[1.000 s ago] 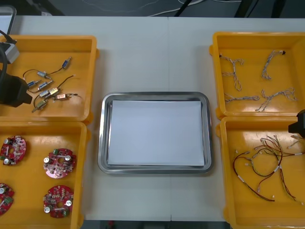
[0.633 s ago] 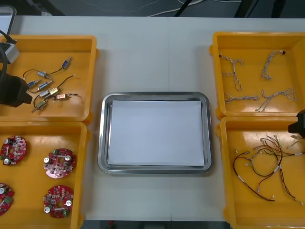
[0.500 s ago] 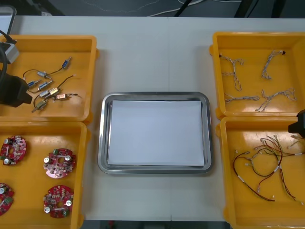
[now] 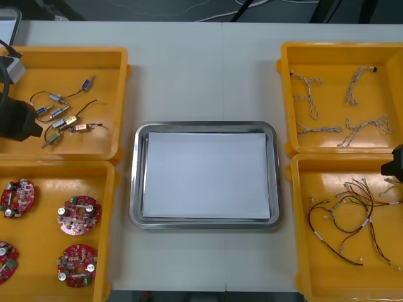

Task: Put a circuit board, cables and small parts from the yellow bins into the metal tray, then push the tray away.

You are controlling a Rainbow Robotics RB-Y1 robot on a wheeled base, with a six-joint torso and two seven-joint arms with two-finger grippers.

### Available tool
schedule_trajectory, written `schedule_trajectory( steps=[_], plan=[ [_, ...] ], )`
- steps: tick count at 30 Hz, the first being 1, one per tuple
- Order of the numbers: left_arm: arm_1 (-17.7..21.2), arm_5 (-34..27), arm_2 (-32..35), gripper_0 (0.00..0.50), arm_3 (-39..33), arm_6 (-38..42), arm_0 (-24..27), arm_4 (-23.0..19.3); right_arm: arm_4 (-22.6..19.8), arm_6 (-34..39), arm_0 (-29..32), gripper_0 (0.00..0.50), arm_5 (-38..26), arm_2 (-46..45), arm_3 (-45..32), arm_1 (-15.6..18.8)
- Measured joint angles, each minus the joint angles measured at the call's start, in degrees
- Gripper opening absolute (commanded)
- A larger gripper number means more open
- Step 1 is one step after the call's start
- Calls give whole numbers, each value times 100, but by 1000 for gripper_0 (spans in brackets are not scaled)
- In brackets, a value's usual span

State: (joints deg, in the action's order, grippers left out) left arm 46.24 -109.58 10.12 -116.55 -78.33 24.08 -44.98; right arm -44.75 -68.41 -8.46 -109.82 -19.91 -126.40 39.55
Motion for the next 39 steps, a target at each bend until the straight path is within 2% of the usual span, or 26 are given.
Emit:
schedule_trajectory(
  steps=[39],
  plan=[
    [0,0,0,500,0,0,0,0,0,0,0,500,0,0,0,0]
  ],
)
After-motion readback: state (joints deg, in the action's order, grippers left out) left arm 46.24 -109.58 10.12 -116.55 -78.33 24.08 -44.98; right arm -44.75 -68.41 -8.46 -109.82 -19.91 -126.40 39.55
